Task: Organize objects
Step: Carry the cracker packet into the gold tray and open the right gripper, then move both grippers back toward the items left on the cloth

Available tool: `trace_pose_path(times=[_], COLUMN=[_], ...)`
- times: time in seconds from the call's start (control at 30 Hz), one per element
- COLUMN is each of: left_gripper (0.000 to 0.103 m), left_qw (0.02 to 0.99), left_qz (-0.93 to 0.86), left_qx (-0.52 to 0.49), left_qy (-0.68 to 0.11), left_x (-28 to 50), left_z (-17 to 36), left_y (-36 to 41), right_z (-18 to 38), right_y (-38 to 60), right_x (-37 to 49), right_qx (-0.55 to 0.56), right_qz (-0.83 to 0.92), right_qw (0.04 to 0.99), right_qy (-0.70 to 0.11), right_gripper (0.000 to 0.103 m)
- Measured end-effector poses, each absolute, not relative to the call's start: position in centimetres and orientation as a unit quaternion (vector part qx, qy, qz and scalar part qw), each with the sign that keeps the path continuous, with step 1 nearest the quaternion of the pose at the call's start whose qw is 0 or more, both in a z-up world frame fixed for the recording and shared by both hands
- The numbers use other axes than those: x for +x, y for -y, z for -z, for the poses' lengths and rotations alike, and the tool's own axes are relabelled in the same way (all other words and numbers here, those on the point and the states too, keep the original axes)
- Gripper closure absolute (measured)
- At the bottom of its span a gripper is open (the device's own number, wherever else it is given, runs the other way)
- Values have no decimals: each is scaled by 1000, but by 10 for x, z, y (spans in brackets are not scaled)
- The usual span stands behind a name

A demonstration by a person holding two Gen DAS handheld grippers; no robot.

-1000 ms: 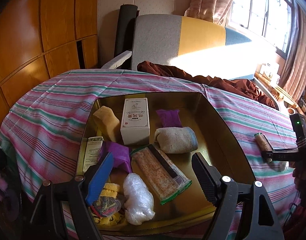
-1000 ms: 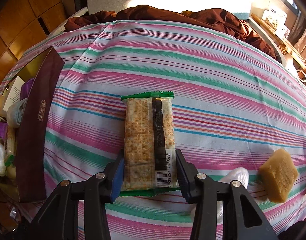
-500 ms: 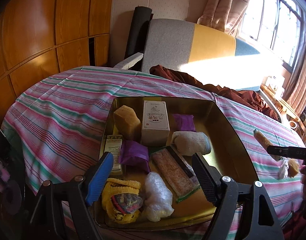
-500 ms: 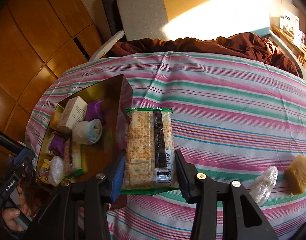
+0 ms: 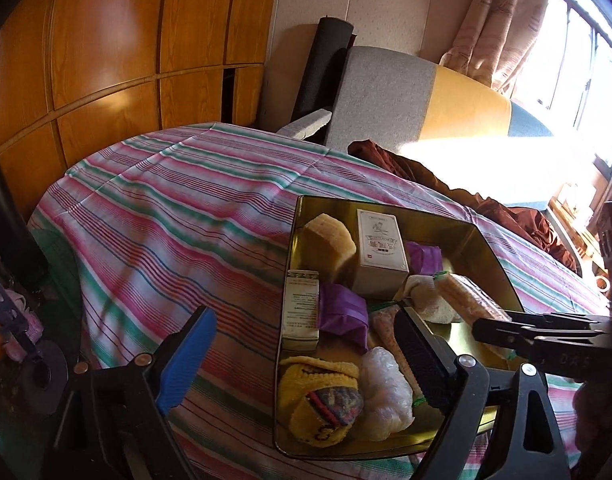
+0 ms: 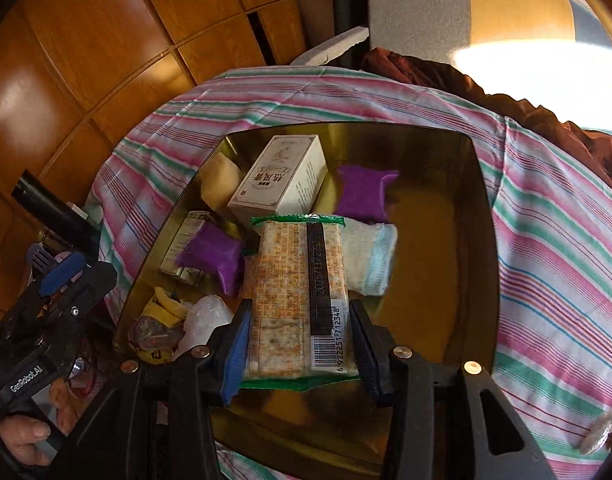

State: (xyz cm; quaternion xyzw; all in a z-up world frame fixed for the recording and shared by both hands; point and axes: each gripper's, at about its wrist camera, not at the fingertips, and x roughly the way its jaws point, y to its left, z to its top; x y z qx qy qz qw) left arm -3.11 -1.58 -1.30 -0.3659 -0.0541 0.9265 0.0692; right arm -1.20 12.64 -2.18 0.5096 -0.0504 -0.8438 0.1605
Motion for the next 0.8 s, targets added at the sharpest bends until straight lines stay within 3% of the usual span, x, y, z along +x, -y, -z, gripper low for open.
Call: trace_pose_path(times=[0.23,0.5,0.6,0.8], left_gripper=[10,10,10,10], left_qw=[61,78,86,113], left_qz=[-923,-926,-926,-926], left_qx=[-374,-368,-367,-360], left_qy=[58,35,24,-2], left_x=[-34,-31,-30,-24], left_z=[18,16,14,6], left_y=[22,7,-2,-26], right_z=[41,24,13,-4], right_y=[-113,-138,-156,-204], right_x=[-13,8,18,34], right_qx=[532,505,487,464], right_qz=[828,850,864,882], right_qw=[174,148,128,73], right_qy=[48,31,25,30], right_gripper=[48,36,21,20])
